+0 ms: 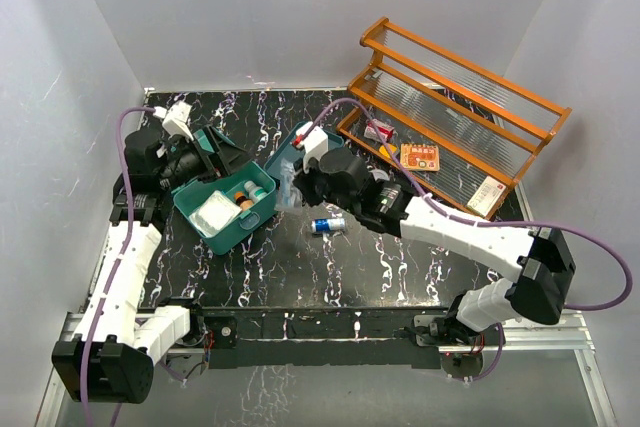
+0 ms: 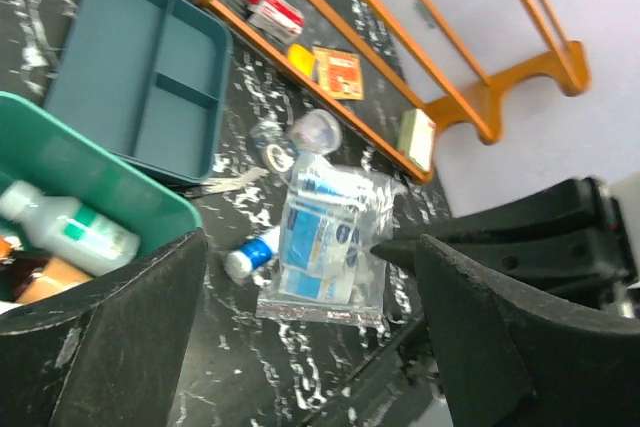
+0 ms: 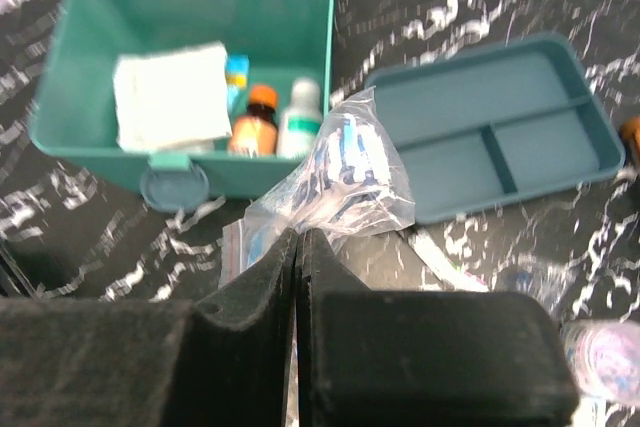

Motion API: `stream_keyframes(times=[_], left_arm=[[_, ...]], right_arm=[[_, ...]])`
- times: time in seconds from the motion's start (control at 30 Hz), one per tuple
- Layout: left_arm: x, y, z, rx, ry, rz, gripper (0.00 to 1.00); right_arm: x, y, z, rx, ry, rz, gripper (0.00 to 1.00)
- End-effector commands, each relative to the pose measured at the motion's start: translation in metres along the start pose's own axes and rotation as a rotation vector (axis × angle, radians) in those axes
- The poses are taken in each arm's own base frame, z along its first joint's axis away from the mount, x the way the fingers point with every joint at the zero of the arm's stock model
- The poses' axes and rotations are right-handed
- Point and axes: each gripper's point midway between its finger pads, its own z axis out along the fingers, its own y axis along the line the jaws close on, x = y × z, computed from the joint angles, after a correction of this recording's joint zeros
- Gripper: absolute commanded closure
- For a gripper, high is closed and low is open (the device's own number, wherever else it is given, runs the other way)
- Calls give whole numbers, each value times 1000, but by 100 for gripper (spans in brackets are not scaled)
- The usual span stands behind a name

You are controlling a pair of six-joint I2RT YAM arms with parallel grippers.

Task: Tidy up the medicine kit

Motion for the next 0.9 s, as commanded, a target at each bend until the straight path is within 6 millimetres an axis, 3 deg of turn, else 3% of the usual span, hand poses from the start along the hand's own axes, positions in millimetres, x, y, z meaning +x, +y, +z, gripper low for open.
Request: stream_keyframes(times=[0.0, 0.2, 0.4, 0.63, 0.87], left_arm=[[-1, -44, -8, 221, 9, -14, 14], [-2, -57, -8, 306, 18, -81, 6], [-13, -75, -13, 392, -23, -127, 6], [-19, -98, -23, 527, -31, -136, 12], [-23, -121, -39, 644, -25, -109, 5]], right_arm=[[-113, 9, -33, -53, -300, 39, 100], [-167, 23, -52, -130, -414, 37, 100], [-198, 38, -67, -216, -482, 29, 100], [-210, 50, -78, -286, -505, 23, 100], [-208, 48, -79, -283, -506, 28, 100]])
